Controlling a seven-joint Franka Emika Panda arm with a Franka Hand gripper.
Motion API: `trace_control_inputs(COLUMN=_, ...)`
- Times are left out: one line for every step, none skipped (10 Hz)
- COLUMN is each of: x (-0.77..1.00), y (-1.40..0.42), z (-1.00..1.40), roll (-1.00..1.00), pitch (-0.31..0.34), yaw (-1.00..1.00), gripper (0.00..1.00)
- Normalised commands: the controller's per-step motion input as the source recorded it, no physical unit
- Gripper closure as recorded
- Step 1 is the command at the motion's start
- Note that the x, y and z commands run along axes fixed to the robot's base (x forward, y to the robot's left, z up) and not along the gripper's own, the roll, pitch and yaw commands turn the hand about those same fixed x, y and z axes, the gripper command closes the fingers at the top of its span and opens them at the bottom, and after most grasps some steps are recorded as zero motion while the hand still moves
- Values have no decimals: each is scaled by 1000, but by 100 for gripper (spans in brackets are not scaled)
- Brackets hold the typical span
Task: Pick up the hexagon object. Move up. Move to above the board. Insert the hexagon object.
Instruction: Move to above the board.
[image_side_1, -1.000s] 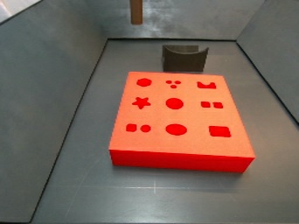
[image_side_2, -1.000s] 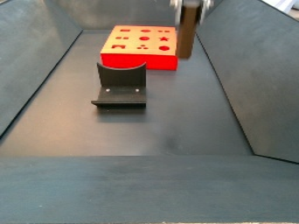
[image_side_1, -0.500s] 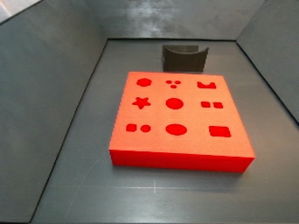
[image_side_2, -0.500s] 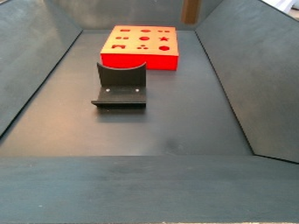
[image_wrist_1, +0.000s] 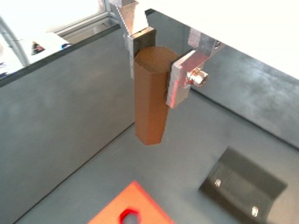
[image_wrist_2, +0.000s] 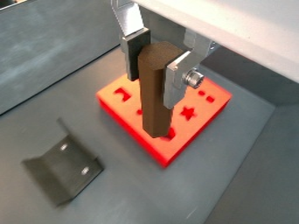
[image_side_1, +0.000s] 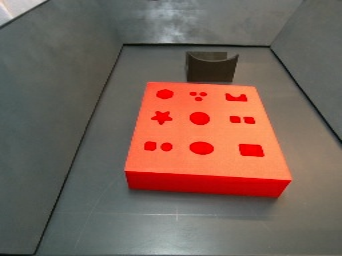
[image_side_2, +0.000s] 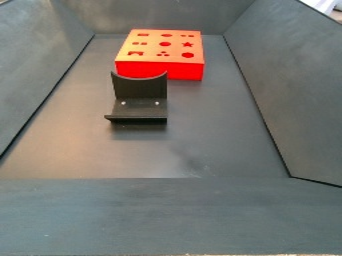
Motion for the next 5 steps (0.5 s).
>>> trace_control_inputs(x=220, y=-1000, z=244, roll=-2, pitch=129, yaw=6, gripper=100)
trace_control_inputs(x=237, y=-1000, z=243, roll=-1, pitch=118, yaw=9, gripper=100)
trace_control_inputs(x=249, y=-1000, z=246, roll=3, pitch=115, yaw=9, gripper=100)
trace_control_inputs(x=276, y=-1000, z=251, roll=16, pitch=118, yaw=9, gripper=100)
trace_control_inputs(x=288, y=-975, z=245, roll=16, pitch=122, yaw=8, gripper=100)
